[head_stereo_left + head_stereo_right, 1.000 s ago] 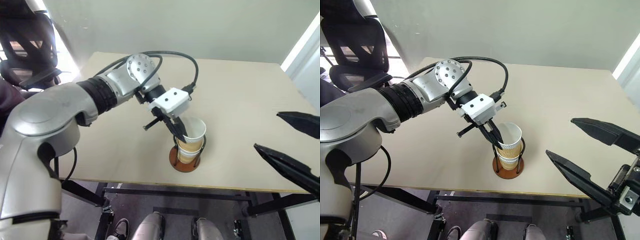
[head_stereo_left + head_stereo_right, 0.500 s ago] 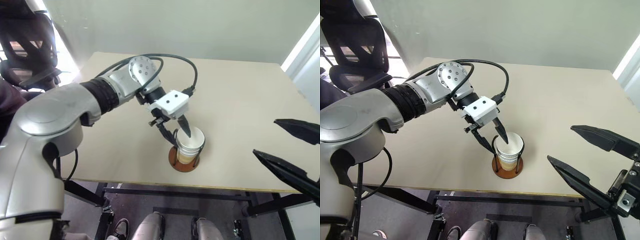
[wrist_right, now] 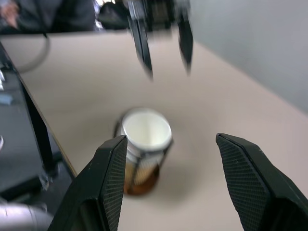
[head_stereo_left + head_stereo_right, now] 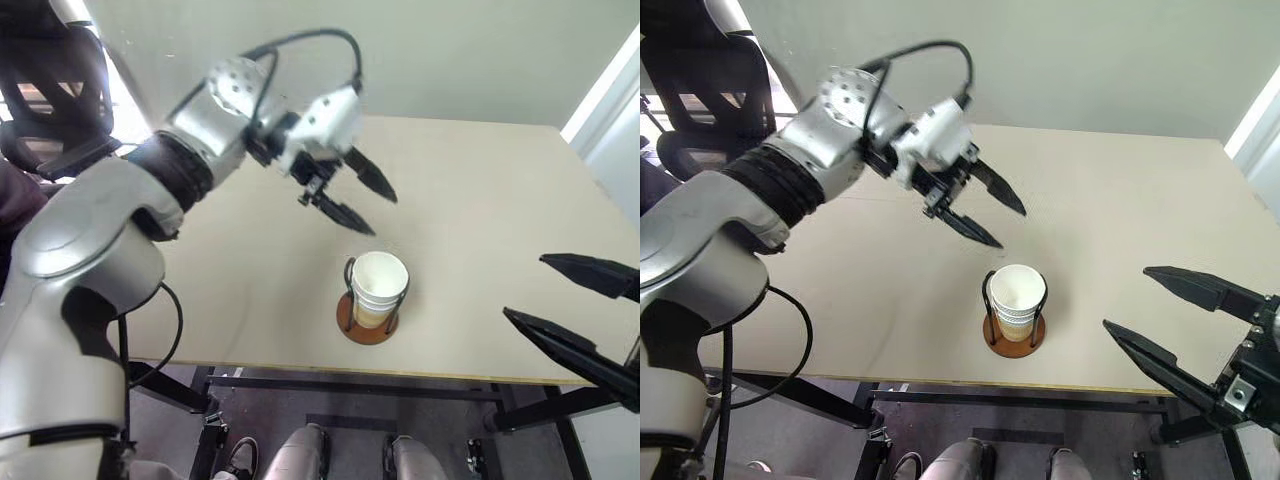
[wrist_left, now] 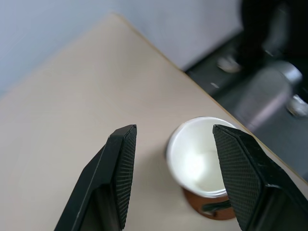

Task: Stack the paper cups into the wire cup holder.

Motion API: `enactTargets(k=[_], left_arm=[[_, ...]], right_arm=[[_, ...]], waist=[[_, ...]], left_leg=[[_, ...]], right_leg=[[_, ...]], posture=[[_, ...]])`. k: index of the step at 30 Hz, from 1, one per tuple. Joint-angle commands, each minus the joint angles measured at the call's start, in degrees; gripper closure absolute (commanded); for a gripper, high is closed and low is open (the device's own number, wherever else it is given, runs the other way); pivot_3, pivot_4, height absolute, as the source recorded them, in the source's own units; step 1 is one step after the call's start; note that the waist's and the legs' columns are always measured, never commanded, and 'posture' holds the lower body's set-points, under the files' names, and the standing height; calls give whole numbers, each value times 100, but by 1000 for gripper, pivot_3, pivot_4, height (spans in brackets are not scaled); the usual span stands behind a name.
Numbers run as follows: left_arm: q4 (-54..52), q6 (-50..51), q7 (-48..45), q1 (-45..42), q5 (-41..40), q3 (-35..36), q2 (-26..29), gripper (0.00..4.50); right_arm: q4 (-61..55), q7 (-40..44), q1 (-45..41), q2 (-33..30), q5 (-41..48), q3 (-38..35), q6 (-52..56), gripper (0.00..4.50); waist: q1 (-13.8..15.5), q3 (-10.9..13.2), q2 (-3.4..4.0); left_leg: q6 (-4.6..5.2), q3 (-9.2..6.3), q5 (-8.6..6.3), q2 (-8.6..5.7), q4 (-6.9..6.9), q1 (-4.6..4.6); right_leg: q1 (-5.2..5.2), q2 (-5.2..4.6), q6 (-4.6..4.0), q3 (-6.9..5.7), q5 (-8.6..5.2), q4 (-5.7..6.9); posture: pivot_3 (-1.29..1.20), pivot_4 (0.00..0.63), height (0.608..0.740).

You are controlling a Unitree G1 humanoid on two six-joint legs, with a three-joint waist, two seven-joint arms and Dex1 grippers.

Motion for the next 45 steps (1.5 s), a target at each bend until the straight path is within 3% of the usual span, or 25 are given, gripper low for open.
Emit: enactTargets(k=[1,2,5,8,14,18,26,34,45], left_arm=[[249,375,-157,233,329,767,400,1812],[242,454,-157,377,458,915,569,1812],[-3,820,-157,826,705,1375,1023,1761],[-99,1122,-157,1195,980,1775,1273,1761],[-39,1498,-157,2067,1669,2572,1800,1761],[-330,1717,-157,2674,1990,3181,2149,1761],[-1326,2378,-157,3875,2141,4660,2614,1761],[-1951,2905,-154,4623,2512,5784,2620,1761],[-2418,3278,-156,5063,2887,6424,2375,1761]], right_arm=[[266,538,-8,-41,-874,419,-192,1505],[356,707,-47,-85,-1055,572,-251,1505],[599,1172,-161,-156,-1441,957,-361,939],[804,1550,-281,-194,-1852,1227,-448,15],[1256,2128,-743,-508,-2435,2000,-586,15],[1633,2525,-1100,-649,-2897,2448,-688,15],[2182,3164,-1647,-739,-3579,3289,-859,15],[2533,3525,-2227,-804,-3972,3904,-934,15],[2520,3743,-2486,-738,-4184,4007,-762,15]], waist=[[-14,0,4],[-27,-1,6],[-76,-1,11],[-66,-1,10],[-89,-2,10],[-148,-3,9],[-142,-4,11],[-157,-5,13],[-167,-6,14]], left_leg=[[0,0,0,0,1,-1],[0,0,0,1,1,-1],[0,1,1,2,1,-4],[-1,-10,5,2,4,-14],[-7,-13,10,-2,1,-16],[-66,-14,46,2,-6,-9],[-64,-21,44,2,-12,-9],[-63,-26,43,5,-21,1],[-62,-27,43,8,-34,5]], right_leg=[[-1,2,0,1,0,0],[-2,2,0,0,-1,0],[-5,6,1,4,-1,-2],[-7,15,5,1,-7,-5],[-9,16,-1,0,-8,-6],[-13,19,-7,2,-11,0],[-15,22,-22,1,-14,2],[-19,23,-47,-1,-8,11],[-24,22,-62,-1,-4,12]], posture=[[0,150,740],[0,150,740],[0,150,740],[0,150,740],[0,150,740],[0,150,740],[0,150,740],[0,150,740],[0,150,740]])
